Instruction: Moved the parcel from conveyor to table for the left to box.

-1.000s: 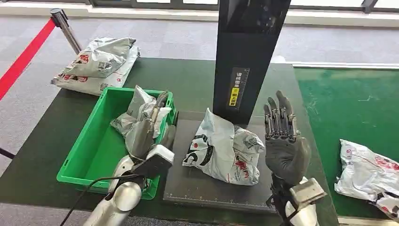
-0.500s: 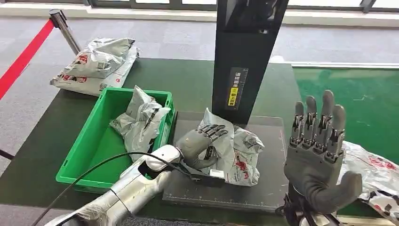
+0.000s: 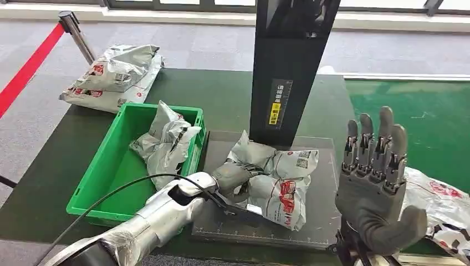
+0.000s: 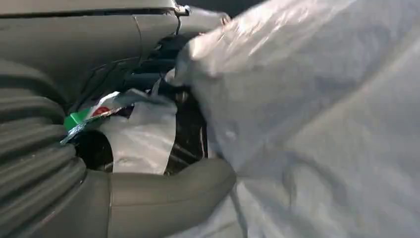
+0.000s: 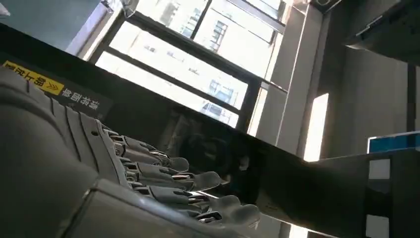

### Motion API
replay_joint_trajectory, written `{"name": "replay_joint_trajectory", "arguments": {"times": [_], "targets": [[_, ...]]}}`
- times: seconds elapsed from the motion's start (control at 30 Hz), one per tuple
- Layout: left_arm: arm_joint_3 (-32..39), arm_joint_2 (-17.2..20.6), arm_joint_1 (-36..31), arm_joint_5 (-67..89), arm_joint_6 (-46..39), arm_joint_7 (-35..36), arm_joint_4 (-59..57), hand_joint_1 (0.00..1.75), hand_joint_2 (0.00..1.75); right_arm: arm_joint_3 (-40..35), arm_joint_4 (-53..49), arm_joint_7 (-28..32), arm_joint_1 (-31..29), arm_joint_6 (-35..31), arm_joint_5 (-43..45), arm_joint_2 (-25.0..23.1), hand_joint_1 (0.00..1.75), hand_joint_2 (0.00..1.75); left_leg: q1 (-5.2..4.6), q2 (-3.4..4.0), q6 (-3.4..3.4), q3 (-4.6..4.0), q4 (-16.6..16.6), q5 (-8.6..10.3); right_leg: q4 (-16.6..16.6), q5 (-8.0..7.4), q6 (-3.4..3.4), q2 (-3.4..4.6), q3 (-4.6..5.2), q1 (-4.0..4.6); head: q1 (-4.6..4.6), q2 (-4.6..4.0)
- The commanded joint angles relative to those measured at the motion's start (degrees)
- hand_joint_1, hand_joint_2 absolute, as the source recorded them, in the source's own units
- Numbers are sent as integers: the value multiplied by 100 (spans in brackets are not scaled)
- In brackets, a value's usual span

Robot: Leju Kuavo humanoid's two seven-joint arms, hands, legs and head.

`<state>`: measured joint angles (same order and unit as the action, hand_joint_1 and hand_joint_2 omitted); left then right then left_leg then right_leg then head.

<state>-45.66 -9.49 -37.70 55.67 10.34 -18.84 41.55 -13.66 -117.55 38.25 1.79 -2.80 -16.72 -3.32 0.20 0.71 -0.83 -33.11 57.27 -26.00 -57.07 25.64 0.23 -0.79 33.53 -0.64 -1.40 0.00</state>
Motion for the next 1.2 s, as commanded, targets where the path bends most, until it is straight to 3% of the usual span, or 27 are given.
{"name": "replay_joint_trajectory", "arguments": {"times": [0.03, 0.17, 0.47, 0.5, 0.63, 0.97, 1.1, 1.2], "targets": [[248, 533, 598, -172, -1136, 12, 1569, 175, 175, 421, -285, 2, 274, 76, 49, -99, 0, 0, 0, 0, 0, 8, -8, -1, 6, 1, -2, 7, -6, -1, 0, 0], [520, 698, 982, -165, -1539, 85, 2490, 175, 175, 477, -367, -17, 332, 144, 76, -137, 0, 0, 0, 9, 0, 3, -4, -6, 3, 1, -3, 18, 1, 0, 0, 0], [530, 724, 1018, -164, -1544, 87, 2534, 175, 175, 484, -353, -18, 320, 148, 78, -140, 0, 0, 6, 2, 3, 4, -8, -4, 11, -1, -3, 13, -5, 6, -2, 0], [750, 673, 1211, -78, -2236, -48, 2697, 175, 175, 452, -282, -34, 310, 193, 115, -61, 0, 0, 1, 0, 4, 1, -6, -4, 4, 2, -1, 6, 0, 0, 0, 0], [797, 806, 1421, -48, -2204, -8, 3173, 175, 175, 476, -196, 22, 318, 214, 175, -30, 0, 0, 8, 8, 5, 27, -33, 0, 36, -9, -5, 31, -25, 7, 0, 0], [797, 806, 1421, -48, -2204, -8, 3173, 175, 175, 476, -196, 22, 318, 214, 175, -30, 0, 0, 3, -3, 4, 12, -12, -3, 12, 1, -2, 8, -12, 2, 0, 0], [960, 821, 1642, 305, -2758, 100, 3555, 175, 175, 464, -159, 48, 327, 227, 222, 20, 0, 0, 2, 3, 4, 6, -9, -3, 10, -1, -1, 10, -5, 1, 0, 0], [1620, 767, 1918, 697, -3686, 573, 4281, 175, 175, 467, -253, 88, 474, 145, 204, -13, 0, 0, 5, 5, 4, 4, -6, -7, 8, 1, -2, 13, -3, 4, 0, 0]]}}
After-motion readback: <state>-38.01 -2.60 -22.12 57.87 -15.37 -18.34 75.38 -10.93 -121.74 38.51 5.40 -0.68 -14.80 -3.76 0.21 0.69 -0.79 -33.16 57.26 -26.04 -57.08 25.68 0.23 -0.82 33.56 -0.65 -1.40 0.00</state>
